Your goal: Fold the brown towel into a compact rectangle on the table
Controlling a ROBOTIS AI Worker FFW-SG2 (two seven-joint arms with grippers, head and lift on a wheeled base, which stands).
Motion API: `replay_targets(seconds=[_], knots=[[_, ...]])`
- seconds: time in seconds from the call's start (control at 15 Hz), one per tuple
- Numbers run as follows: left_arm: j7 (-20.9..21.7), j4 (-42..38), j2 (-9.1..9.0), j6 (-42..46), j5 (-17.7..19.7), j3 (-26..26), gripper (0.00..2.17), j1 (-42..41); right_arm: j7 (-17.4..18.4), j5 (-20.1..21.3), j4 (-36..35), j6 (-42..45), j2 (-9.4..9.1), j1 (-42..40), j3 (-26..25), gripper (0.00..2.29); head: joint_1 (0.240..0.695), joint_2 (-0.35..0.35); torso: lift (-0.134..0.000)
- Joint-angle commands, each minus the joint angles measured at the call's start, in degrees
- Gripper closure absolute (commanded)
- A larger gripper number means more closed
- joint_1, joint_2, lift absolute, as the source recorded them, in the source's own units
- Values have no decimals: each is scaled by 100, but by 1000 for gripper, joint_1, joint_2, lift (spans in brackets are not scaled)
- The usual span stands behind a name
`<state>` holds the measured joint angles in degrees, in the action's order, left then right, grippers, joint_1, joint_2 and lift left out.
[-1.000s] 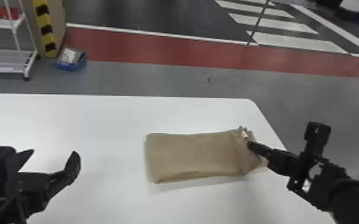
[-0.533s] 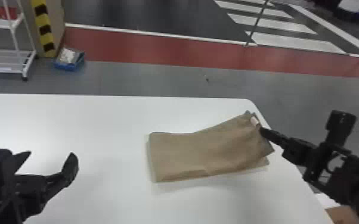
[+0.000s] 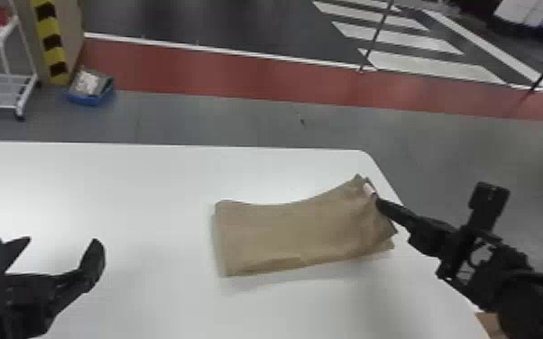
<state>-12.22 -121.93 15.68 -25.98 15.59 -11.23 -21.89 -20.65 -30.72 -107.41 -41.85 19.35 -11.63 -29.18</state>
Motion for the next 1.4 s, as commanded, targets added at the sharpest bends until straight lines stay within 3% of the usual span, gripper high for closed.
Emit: replay_targets(seconds=[0.0, 0.13, 0.33, 0.67, 0.73, 0.8, 1.2, 1.33], knots=[[-26, -68, 14, 0, -4, 6, 80, -9, 8, -13, -140, 23, 77, 73, -272, 1244, 695, -311, -125], [-26, -138, 23, 0, -4, 50, 80, -44, -1, 119, 212, -65, 376, 178, -149, 1244, 695, -325, -125], [-9, -103, 5, -18, -21, 15, 80, -44, -106, 365, 704, 375, 244, 187, 106, 1244, 695, -346, -125], [0, -112, 5, -18, -30, 15, 80, -35, -97, 409, 730, 392, 244, 214, 97, 1241, 695, -343, -125], [0, -103, 5, -18, -30, 24, 80, -26, -53, 471, 713, 375, 236, 205, 79, 758, 695, -345, -125], [9, -103, 5, -18, -30, 24, 80, -26, -45, 532, 704, 304, 236, 178, 44, 56, 695, -348, -125], [9, -42, -4, 17, -30, -99, 83, 79, -45, 348, 185, 410, -134, -410, -685, 46, 695, -350, -125], [-97, 2, -12, 158, -30, -345, 83, 176, -159, 242, -131, 568, -415, -657, -896, 49, 695, -350, -125]])
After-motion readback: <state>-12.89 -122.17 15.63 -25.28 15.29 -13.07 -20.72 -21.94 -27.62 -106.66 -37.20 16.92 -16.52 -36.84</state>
